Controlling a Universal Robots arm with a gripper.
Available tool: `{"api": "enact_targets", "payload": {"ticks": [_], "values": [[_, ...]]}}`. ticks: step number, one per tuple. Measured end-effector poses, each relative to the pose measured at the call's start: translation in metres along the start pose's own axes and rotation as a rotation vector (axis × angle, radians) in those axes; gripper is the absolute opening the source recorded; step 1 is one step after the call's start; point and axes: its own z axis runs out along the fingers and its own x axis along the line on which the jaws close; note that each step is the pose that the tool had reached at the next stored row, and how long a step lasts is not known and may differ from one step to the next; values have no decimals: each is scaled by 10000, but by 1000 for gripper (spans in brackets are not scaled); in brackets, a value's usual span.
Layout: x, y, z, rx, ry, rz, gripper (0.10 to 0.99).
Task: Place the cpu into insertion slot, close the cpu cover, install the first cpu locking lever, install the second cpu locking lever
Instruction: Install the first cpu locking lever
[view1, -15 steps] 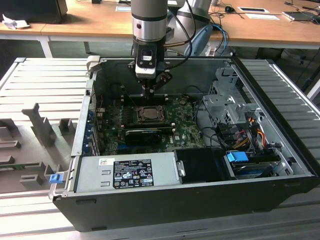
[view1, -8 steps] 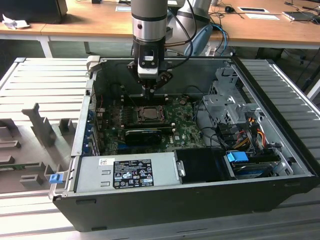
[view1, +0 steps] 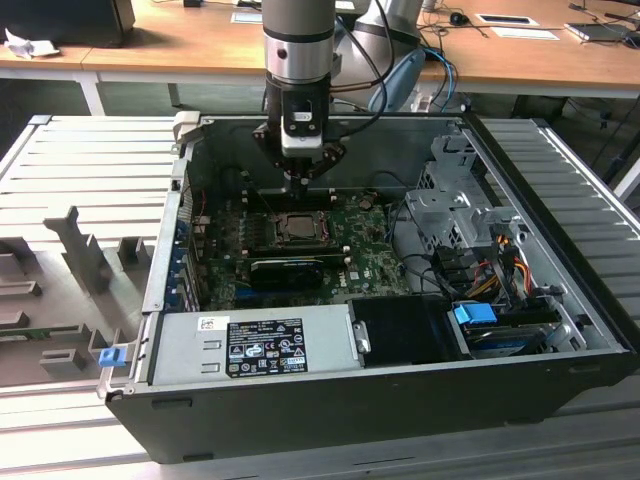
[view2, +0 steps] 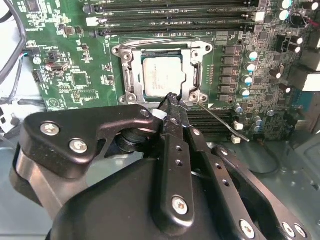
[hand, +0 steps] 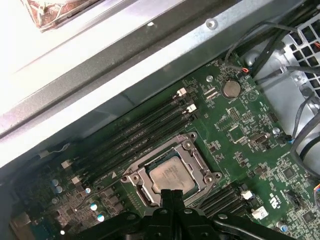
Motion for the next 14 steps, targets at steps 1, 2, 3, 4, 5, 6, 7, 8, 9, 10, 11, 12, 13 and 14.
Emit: {"api": "enact_targets", "payload": {"ticks": [1,2,3,4,5,6,7,8,9,10,11,12,13,14], "values": [[0,0,0,-3,2,-90,106],[0,0,0,-6,3,-184,106],[0,0,0,-9,4,-253,106],[0,0,0,-10,5,-306,106],[0,0,0,-13,7,-397,106],[0,0,0,-16,8,-470,106],[0,0,0,-18,9,-532,106],[0,0,0,-23,11,-694,106],[0,0,0,-26,13,-790,106],[0,0,0,-28,14,-874,106],[0,0,0,-33,17,-1030,106],[0,0,0,-37,19,-1130,106],[0,0,0,-40,20,-1226,106],[0,0,0,-43,22,-1315,106]]}}
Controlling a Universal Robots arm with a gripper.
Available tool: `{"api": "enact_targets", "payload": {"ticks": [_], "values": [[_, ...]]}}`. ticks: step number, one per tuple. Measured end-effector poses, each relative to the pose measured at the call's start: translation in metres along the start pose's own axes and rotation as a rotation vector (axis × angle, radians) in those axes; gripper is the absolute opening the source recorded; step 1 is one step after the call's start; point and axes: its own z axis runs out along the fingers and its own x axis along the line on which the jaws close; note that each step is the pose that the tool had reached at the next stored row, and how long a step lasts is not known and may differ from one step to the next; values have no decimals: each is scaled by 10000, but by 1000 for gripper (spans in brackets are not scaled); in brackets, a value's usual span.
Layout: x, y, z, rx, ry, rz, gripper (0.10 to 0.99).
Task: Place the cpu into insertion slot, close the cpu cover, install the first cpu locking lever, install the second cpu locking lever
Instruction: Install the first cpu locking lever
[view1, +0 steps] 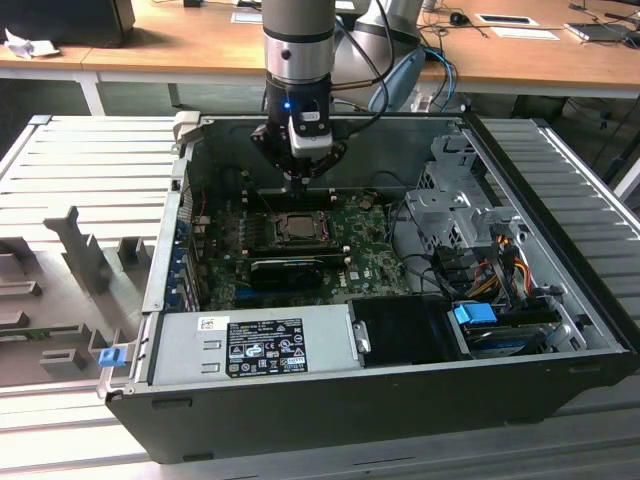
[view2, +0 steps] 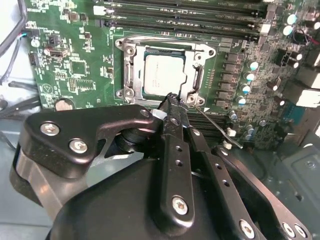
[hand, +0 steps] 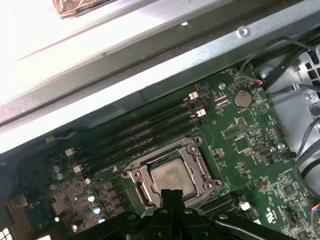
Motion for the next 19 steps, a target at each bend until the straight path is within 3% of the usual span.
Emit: {"api": "enact_targets", "payload": {"ticks": [19], "values": [[0,0,0,-42,22,-1294,106]]}}
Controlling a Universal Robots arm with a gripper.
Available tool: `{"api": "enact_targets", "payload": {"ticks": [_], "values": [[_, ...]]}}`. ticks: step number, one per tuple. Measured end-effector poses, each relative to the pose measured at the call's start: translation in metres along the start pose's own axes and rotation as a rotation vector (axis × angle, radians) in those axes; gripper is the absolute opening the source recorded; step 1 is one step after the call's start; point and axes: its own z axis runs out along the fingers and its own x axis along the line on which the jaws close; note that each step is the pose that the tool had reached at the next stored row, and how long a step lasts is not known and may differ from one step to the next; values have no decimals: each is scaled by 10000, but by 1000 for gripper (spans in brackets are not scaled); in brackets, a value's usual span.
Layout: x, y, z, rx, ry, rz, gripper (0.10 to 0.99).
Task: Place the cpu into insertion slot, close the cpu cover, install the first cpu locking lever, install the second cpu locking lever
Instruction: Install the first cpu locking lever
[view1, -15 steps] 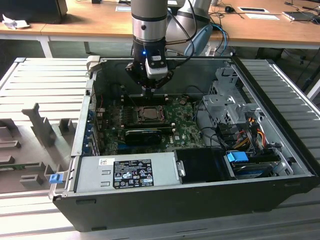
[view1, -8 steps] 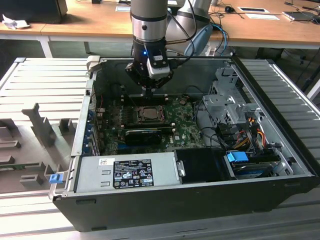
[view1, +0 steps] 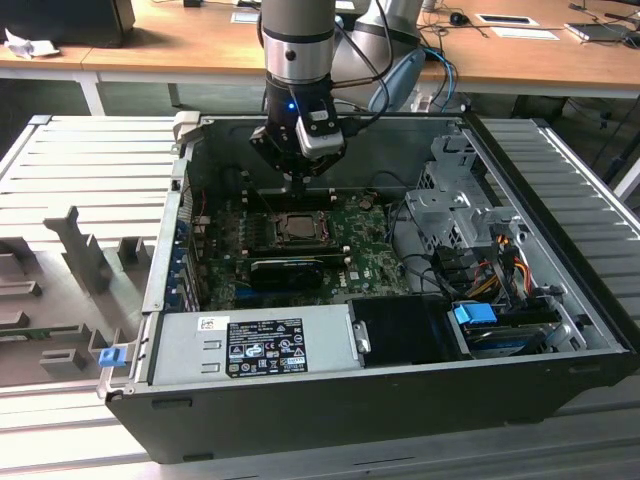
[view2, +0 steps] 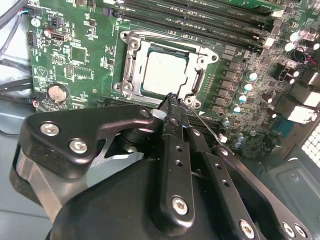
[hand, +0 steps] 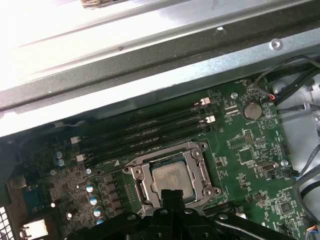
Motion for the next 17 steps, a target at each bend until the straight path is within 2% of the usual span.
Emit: {"api": "enact_targets", "payload": {"ticks": [7,17], "values": [[0,0,0,-11,6,-348,106],[0,0,0,-54,27,-1655,106]]}}
